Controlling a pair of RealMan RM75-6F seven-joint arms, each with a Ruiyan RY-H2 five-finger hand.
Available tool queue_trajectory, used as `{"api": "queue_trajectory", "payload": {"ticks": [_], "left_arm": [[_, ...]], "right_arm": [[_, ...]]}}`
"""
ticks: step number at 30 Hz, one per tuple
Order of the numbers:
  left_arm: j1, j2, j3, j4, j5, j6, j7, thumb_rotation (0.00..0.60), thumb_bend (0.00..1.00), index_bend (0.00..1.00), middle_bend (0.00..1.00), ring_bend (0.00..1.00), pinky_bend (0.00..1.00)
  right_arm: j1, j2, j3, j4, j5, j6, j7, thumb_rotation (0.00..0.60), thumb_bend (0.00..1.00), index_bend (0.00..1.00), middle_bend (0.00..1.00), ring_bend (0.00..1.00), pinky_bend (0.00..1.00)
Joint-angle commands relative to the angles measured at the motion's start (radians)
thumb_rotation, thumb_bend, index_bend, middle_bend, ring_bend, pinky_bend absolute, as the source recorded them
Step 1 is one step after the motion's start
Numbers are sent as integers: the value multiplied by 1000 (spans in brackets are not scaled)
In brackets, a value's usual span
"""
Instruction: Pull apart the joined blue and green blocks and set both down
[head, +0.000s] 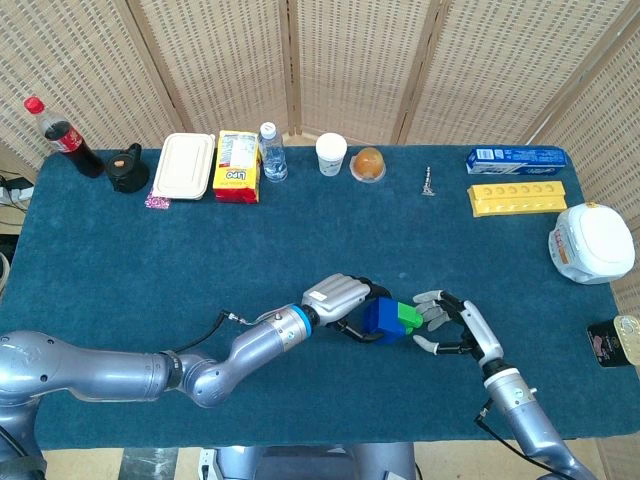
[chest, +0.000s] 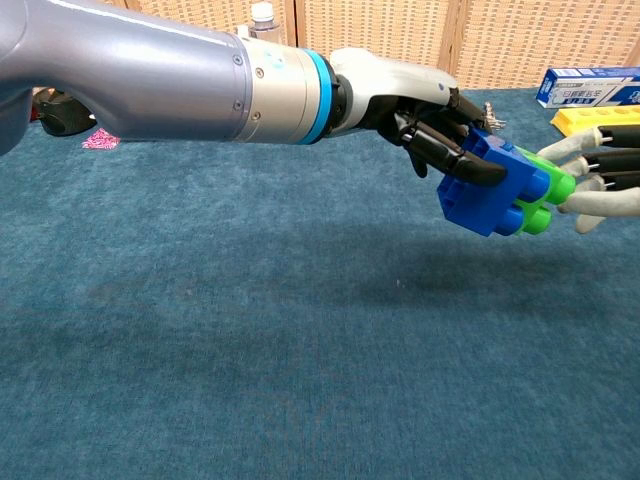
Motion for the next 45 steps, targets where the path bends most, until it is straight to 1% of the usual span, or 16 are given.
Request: {"api": "queue_trajectory", "payload": {"ticks": [1, 5, 8, 11, 18, 28, 45], "left_arm": [[3, -8, -2, 9, 19, 3, -18, 335, 427, 412, 337, 228, 265], [10, -17, -6, 18, 47, 3, -48, 332, 426, 412, 337, 228, 265], [16, -23, -10, 23, 68, 0, -73, 332, 426, 412, 337, 228, 265], [25, -23, -24, 21, 80, -19, -119, 331, 427, 412, 336, 228, 265], [38, -25, -25, 37, 122, -24, -160, 328, 427, 411, 337, 228, 265], [52, -31, -25, 53, 160, -18, -201, 330, 427, 412, 336, 228, 265], [66, -23, -26, 50, 200, -22, -244, 329, 427, 412, 337, 228, 265]], "right_arm": [[8, -3, -1, 9, -21, -13, 32, 600, 264, 321, 412, 427, 440], [15, -7, -1, 22, -43, -20, 86, 600, 266, 345, 437, 459, 441], [19, -13, -1, 33, -57, -21, 123, 600, 267, 373, 465, 495, 459], [23, -20, -1, 45, -69, -20, 161, 600, 267, 406, 494, 526, 480], [27, -28, -3, 65, -84, -10, 203, 600, 267, 475, 552, 592, 529], [24, -33, -6, 70, -81, 11, 207, 600, 268, 536, 614, 693, 593], [19, -30, -14, 67, -78, 31, 193, 600, 273, 580, 659, 758, 658]]}}
